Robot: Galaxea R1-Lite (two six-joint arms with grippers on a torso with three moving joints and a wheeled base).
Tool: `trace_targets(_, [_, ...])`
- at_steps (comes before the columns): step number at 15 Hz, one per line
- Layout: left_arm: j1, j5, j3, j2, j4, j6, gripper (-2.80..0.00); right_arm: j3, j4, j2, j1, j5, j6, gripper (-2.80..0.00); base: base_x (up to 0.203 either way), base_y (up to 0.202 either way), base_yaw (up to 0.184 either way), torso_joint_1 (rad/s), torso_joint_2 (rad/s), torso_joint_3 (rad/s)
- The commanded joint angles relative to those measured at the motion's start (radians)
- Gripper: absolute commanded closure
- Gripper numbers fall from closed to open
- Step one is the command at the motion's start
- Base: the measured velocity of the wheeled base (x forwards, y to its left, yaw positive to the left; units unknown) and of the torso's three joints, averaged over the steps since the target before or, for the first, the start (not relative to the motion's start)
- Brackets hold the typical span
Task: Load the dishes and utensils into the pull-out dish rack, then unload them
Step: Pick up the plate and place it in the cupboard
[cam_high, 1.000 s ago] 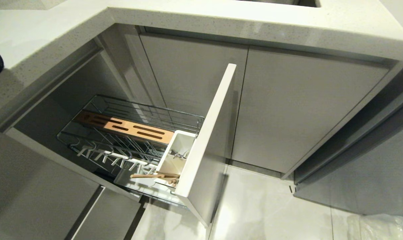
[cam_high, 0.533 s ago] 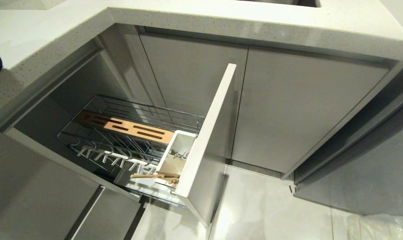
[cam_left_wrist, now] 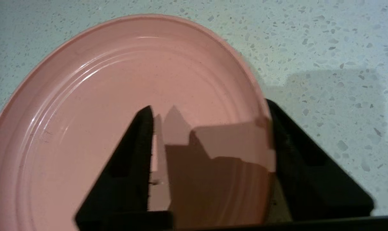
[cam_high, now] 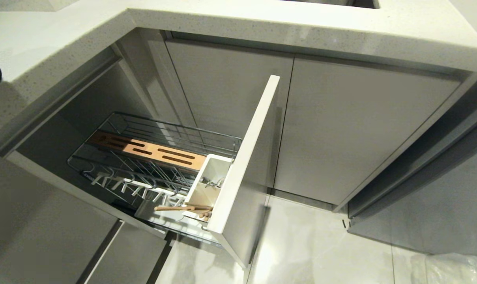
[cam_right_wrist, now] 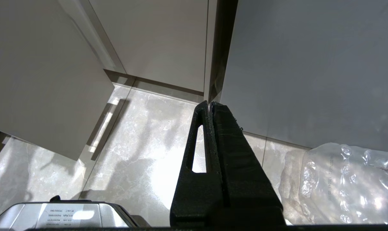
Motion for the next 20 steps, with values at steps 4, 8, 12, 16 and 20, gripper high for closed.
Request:
trace_targets(4, [0.001,0.003,0.000,-0.003,0.003,-0.002,0.00,0.000,0.000,0.000,0.000,0.000,0.000,0.00,0.000,0.000,0.000,0.000,0.00,0.000])
trace_targets(8, [0.001,0.003,0.000,-0.005,0.003,-0.002,0.00,0.000,0.000,0.000,0.000,0.000,0.000,0.00,0.000,0.000,0.000,0.000,0.00,0.000])
trace_targets(12, [-0.006,-0.044,0.001,-0.030,0.006,0.001,0.00,0.000,0.000,0.000,0.000,0.000,0.000,0.00,0.000,0.000,0.000,0.000,0.00,0.000])
trace_targets(16, [-0.043,-0.152,-0.021,-0.085,0.007,0.033,0.00,0.000,0.000,0.000,0.000,0.000,0.000,0.00,0.000,0.000,0.000,0.000,0.00,0.000])
trace_targets(20, [-0.133,-0.167,-0.082,-0.124,-0.032,0.079,0.00,0.000,0.000,0.000,0.000,0.000,0.000,0.00,0.000,0.000,0.000,0.000,0.00,0.000])
